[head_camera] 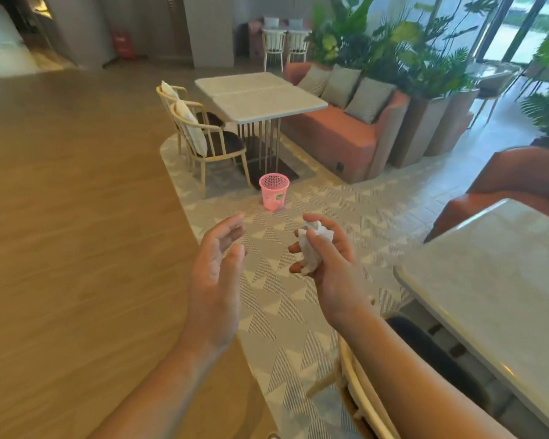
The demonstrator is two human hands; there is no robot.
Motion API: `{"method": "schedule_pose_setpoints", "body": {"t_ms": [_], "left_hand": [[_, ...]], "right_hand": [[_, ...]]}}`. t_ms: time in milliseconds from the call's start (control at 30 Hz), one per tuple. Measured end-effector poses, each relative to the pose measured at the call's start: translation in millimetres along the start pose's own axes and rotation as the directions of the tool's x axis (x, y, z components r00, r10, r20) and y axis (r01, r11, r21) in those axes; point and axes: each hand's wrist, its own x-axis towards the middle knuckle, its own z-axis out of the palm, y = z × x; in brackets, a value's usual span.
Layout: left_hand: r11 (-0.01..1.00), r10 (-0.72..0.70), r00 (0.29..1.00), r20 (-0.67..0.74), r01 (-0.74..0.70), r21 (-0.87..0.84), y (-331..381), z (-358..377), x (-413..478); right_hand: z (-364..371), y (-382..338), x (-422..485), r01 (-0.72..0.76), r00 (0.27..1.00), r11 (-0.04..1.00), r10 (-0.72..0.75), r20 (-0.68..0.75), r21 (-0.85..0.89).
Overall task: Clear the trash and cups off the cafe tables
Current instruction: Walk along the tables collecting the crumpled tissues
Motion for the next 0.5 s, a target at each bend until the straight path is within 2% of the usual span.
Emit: {"method": "schedule_pose_setpoints", "body": {"t_ms": [500], "left_hand": [[0.997, 0.016, 0.999, 0.034, -0.014, -0.079, -137, 20, 314]], "right_hand": [[35, 38, 318, 0.033, 0.998, 0.999, -0.034, -0.053, -0.025]]}}
